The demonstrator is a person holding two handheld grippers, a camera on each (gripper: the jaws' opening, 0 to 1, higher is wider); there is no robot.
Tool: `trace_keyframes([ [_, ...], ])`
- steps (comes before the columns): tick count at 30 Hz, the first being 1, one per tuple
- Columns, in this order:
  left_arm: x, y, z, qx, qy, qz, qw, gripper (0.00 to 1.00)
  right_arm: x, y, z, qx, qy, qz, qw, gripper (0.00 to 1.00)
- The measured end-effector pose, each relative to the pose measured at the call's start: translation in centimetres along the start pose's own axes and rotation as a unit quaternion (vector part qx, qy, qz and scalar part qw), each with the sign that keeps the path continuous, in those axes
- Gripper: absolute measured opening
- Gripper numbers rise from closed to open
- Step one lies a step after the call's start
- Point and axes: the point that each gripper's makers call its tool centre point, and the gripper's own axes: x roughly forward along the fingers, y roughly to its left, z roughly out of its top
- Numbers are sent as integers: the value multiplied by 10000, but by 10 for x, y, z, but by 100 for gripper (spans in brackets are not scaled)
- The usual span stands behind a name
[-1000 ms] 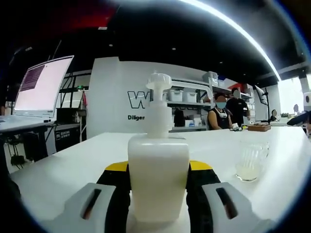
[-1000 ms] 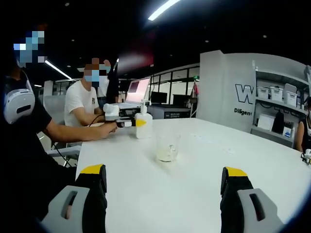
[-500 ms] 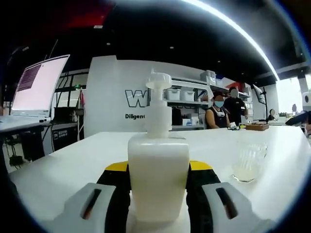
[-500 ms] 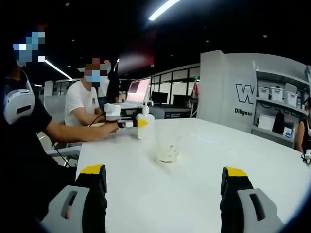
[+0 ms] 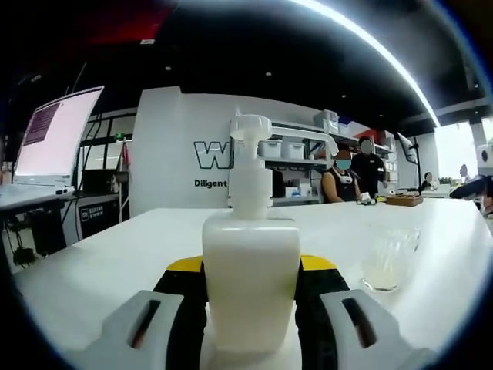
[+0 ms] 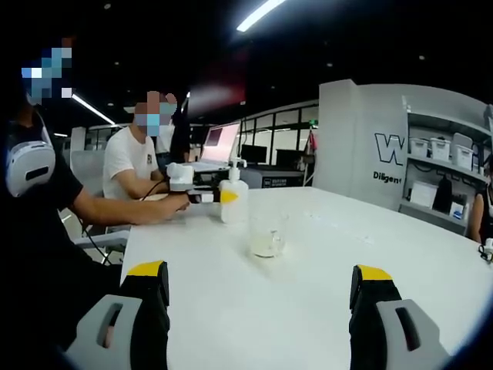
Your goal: Hold the bottle steady, press the pump all the way down and release, and repeat the specified number of times to dispense into the cup
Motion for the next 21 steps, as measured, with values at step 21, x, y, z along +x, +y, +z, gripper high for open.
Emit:
trace_keyframes([
  [21, 4, -14, -1, 4, 51, -63, 10000, 42, 6, 4, 2, -25, 32, 63, 10000, 99],
])
